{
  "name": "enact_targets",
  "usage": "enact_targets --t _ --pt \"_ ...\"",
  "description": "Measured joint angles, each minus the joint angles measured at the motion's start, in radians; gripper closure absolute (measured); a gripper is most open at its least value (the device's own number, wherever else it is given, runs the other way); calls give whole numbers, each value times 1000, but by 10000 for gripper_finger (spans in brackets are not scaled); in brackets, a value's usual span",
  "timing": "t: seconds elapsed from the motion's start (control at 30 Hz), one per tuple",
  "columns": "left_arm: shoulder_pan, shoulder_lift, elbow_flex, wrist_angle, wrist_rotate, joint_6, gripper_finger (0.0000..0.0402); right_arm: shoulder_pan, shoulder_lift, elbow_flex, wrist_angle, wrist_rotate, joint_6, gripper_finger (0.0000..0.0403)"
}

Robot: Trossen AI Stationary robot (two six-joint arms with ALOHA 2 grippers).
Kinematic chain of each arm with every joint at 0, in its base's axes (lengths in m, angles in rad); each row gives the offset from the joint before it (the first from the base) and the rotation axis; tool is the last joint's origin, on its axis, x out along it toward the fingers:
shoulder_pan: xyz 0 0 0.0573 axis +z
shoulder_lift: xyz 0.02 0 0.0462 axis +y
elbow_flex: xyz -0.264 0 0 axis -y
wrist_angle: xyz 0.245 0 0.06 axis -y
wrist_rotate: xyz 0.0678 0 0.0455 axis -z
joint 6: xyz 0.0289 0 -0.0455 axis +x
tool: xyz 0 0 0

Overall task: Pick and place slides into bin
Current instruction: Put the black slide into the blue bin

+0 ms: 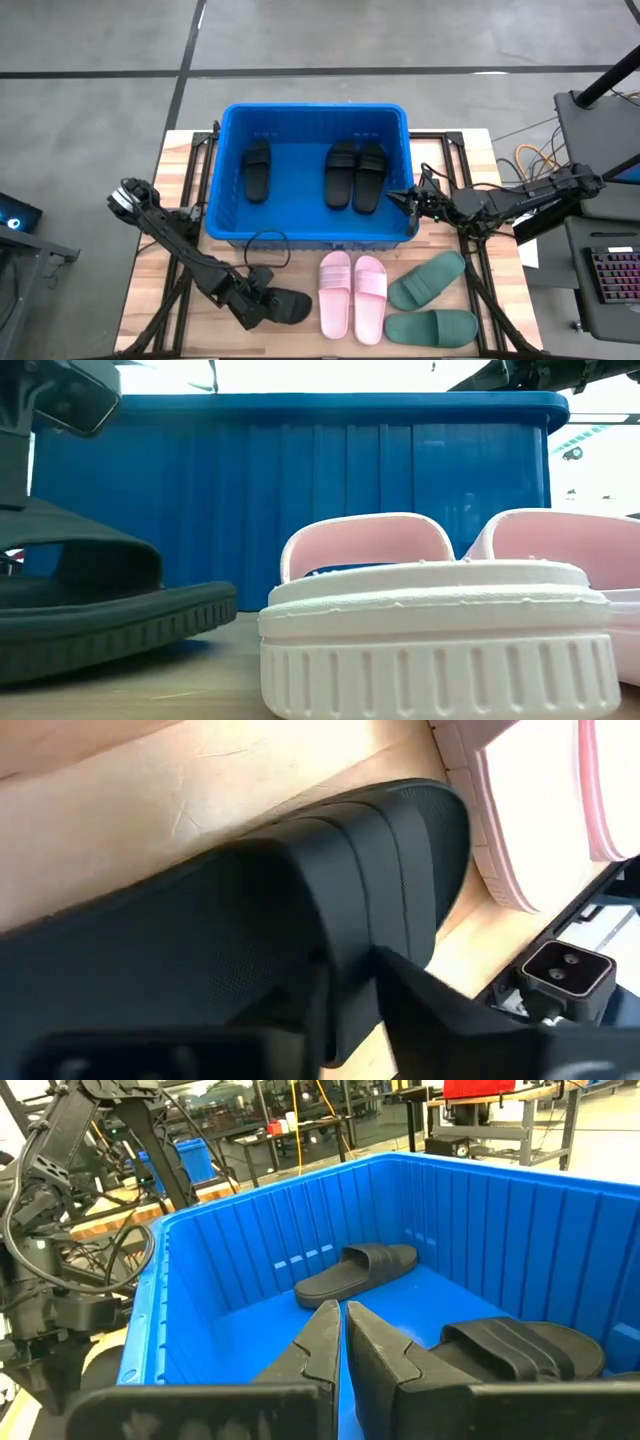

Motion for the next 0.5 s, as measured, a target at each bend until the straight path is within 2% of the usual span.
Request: enact_targets --t 0.1,0.3,0.5 --pt "0 -14 0 3 22 22 391 0 0 0 0 0 0 390" --pt "0 -40 -3 -22 50 43 399 0 0 0 0 1 0 390" --pt "2 -76 -4 25 54 76 400 0 0 0 -5 1 -1 390"
